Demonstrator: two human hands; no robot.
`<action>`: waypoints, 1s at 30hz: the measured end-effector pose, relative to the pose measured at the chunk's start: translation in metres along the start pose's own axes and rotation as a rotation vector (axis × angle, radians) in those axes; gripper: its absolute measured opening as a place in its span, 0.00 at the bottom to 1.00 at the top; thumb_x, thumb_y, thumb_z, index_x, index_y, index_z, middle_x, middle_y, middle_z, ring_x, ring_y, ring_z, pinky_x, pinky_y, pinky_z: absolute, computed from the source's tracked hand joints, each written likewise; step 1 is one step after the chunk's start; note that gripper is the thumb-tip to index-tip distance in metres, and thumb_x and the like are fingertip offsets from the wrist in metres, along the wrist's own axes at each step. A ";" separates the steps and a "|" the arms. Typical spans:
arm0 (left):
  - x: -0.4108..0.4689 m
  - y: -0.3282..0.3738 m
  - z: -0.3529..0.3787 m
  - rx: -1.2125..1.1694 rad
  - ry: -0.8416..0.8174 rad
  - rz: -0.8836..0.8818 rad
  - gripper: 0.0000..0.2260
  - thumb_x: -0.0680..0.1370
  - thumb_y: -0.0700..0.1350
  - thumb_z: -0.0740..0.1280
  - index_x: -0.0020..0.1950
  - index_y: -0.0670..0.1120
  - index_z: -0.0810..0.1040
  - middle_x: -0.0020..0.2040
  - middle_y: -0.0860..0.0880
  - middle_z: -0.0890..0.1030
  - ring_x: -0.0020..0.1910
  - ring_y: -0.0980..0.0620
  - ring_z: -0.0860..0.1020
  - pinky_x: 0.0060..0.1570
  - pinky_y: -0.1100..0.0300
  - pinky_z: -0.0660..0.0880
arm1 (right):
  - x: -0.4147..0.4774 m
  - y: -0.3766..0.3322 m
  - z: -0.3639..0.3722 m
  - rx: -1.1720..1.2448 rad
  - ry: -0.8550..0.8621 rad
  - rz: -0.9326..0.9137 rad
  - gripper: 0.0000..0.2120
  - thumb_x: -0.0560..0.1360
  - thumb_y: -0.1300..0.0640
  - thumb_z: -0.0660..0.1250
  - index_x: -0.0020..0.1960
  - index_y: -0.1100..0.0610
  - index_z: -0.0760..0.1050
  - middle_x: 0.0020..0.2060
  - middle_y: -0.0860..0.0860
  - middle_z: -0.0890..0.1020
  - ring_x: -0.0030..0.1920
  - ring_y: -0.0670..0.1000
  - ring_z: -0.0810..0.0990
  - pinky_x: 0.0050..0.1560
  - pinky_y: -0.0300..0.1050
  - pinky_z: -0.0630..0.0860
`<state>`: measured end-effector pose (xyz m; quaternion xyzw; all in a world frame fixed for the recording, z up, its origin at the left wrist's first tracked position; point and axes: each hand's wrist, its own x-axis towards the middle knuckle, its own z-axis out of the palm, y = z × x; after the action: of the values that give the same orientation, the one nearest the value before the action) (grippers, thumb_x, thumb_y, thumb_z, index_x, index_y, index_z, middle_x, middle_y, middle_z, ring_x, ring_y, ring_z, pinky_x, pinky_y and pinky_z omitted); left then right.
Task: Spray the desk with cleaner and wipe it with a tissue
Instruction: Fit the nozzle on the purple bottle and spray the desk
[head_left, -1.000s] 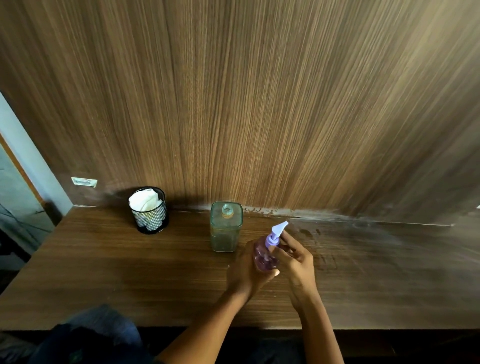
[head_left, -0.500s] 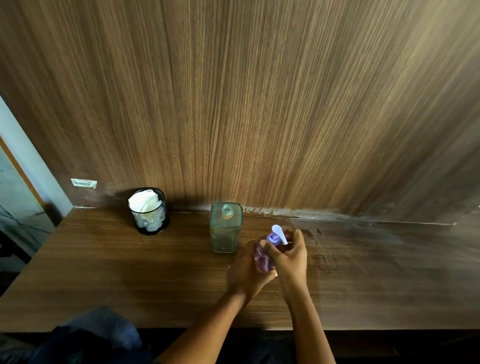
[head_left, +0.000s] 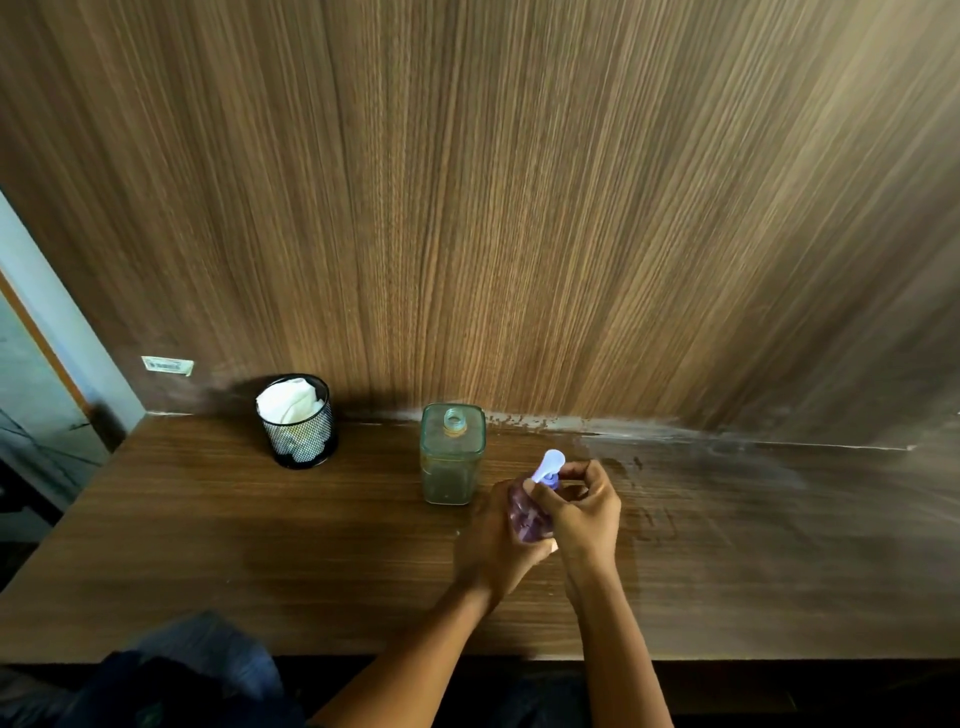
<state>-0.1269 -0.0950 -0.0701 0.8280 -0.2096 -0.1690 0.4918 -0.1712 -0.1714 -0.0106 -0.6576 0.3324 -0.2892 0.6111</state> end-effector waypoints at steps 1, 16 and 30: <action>0.001 -0.001 0.000 -0.003 -0.001 0.008 0.23 0.61 0.56 0.73 0.53 0.58 0.70 0.47 0.56 0.80 0.44 0.58 0.79 0.44 0.55 0.78 | 0.000 0.000 0.001 -0.022 0.007 -0.009 0.14 0.65 0.69 0.74 0.39 0.54 0.72 0.34 0.51 0.79 0.34 0.47 0.75 0.32 0.33 0.74; 0.000 0.001 0.002 0.006 0.021 0.009 0.25 0.60 0.58 0.72 0.55 0.59 0.71 0.50 0.58 0.80 0.48 0.60 0.79 0.47 0.53 0.78 | -0.005 -0.001 -0.006 -0.087 -0.035 0.011 0.11 0.67 0.66 0.73 0.47 0.56 0.82 0.41 0.51 0.84 0.45 0.53 0.83 0.49 0.49 0.79; -0.004 0.010 -0.004 0.068 0.008 0.090 0.05 0.71 0.51 0.62 0.45 0.56 0.68 0.43 0.57 0.75 0.50 0.53 0.77 0.46 0.61 0.70 | -0.019 -0.009 0.011 -0.486 0.195 -0.032 0.05 0.70 0.54 0.71 0.46 0.53 0.82 0.38 0.49 0.85 0.37 0.47 0.79 0.36 0.39 0.69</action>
<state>-0.1306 -0.0948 -0.0589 0.8346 -0.2504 -0.1363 0.4714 -0.1739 -0.1492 -0.0018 -0.7595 0.4387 -0.2725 0.3956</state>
